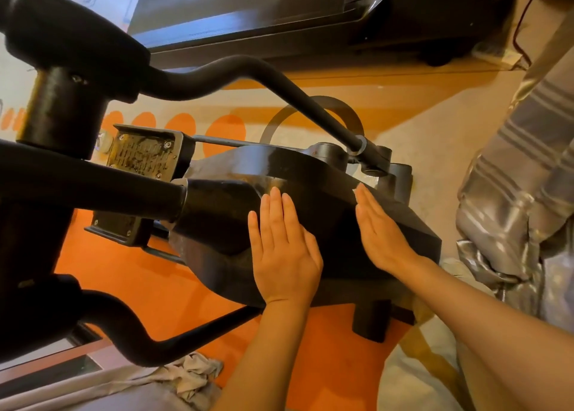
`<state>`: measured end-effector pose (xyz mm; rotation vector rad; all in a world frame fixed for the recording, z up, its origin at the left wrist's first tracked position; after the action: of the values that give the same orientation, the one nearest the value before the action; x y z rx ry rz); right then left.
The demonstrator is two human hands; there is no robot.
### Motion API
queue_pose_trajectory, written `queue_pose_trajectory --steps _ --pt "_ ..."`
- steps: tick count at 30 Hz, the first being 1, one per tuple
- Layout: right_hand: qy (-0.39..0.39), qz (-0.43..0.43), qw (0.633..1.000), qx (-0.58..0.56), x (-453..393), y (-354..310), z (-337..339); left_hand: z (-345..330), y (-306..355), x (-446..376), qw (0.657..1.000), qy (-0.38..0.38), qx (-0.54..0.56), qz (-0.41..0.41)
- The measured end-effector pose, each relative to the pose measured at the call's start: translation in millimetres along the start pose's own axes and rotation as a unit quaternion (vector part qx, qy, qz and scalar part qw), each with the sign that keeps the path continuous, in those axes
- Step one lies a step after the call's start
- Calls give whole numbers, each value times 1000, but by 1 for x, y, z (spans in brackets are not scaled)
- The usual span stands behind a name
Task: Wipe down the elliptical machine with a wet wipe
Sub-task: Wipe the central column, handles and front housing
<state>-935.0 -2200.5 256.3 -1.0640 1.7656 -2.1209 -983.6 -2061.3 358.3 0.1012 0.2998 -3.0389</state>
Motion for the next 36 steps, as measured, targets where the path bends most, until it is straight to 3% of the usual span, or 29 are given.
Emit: queue_pose_trajectory --steps 3,8,11,13,17,20,27,31,34,36 --pt "13 -4 1000 -7 -7 -16 -1 -1 0 0 1000 11 2 1" --pt "9 131 991 26 -9 -64 -17 -2 0 0 1000 20 7 -3" --pt "13 179 982 53 -3 -53 -18 -2 0 0 1000 21 8 0" --pt "29 165 984 55 2 -26 -15 -2 1 1 1000 20 6 1" --pt "44 15 999 7 7 30 -1 -2 1 0 1000 21 -4 0" --pt "35 -37 999 1 0 32 4 -3 1 1 1000 26 -13 -3" --pt "12 131 990 46 -35 -66 -3 -5 1 2 999 40 -17 -1" --pt "-14 221 972 85 -38 -78 -7 -6 0 2 999 47 -16 0" --pt "-2 199 976 86 -36 -56 -1 -5 1 2 999 47 -9 1" --pt "2 119 991 55 -36 -29 7 -5 2 2 999 47 -6 2"
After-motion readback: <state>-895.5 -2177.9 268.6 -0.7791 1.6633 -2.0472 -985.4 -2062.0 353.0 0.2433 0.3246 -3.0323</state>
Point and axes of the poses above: each hand's wrist, its own x-axis away from the middle knuckle, its own z-axis out of the back of the hand, y = z × x, the point moved 2 cm from there along -x, towards the middle knuckle, and after that the axes turned 15 degrees about -y, right-handed, at the moved point
